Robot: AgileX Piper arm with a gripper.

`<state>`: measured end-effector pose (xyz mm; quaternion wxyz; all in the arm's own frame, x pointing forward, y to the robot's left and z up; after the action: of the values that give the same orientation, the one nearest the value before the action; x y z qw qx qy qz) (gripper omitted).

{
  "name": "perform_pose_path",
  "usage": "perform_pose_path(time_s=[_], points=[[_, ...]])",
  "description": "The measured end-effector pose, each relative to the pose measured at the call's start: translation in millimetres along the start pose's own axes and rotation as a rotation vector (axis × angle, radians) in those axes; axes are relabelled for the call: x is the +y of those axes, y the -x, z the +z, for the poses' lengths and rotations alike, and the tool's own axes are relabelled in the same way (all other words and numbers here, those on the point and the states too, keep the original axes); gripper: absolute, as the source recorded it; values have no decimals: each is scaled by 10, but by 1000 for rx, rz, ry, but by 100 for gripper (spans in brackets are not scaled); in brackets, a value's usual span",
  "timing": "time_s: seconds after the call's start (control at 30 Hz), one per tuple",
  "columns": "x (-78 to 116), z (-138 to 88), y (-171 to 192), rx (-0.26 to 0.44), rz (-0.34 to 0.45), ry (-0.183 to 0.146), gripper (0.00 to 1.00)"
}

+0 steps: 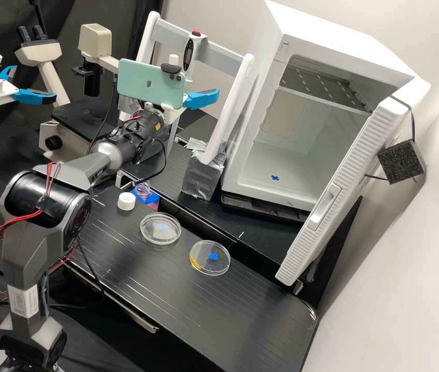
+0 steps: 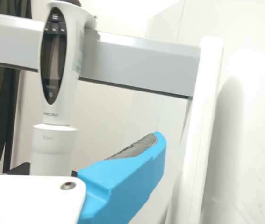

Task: Use the pipette

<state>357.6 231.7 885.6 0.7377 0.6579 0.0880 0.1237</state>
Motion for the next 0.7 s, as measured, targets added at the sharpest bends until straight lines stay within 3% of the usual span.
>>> perform_pose_path(time_s=[0.7], points=[[93, -21, 35, 2, 21, -3, 0]])
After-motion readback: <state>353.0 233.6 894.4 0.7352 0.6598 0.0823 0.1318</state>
